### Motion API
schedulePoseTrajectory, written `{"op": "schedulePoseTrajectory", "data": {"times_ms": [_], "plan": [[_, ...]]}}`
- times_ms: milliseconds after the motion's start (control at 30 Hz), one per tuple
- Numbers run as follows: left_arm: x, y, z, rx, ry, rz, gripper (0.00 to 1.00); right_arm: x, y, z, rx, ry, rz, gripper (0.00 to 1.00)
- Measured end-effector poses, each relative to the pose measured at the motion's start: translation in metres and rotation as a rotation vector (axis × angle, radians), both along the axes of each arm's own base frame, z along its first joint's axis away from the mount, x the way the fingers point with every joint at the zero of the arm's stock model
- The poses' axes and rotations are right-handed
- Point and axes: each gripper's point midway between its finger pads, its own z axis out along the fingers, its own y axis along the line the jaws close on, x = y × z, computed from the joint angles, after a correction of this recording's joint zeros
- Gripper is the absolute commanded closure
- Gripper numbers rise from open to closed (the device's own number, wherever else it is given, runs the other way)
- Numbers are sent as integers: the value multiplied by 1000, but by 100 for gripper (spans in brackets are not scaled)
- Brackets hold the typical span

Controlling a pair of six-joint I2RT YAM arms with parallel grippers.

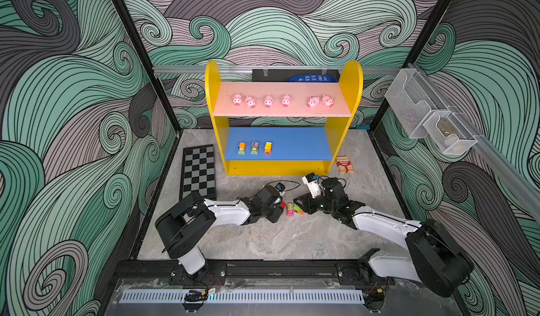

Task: Organize plastic toys on shelves
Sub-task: Pick up the plastic toy at the center of the board.

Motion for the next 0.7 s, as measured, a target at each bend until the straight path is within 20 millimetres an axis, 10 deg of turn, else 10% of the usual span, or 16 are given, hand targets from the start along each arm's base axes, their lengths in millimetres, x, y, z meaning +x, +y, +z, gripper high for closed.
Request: {"op": "schedulePoseTrajectory", "data": {"times_ms": [267,500,700], "plan": [[12,5,1,-11,-26,111,75,6,8,10,13,-13,13,60],[15,12,-1,-43,-7,215,75,5,14,1,-3,19,31,60],[14,14,1,-76,17,262,55,4,16,-9,-19,45,36,59]]}}
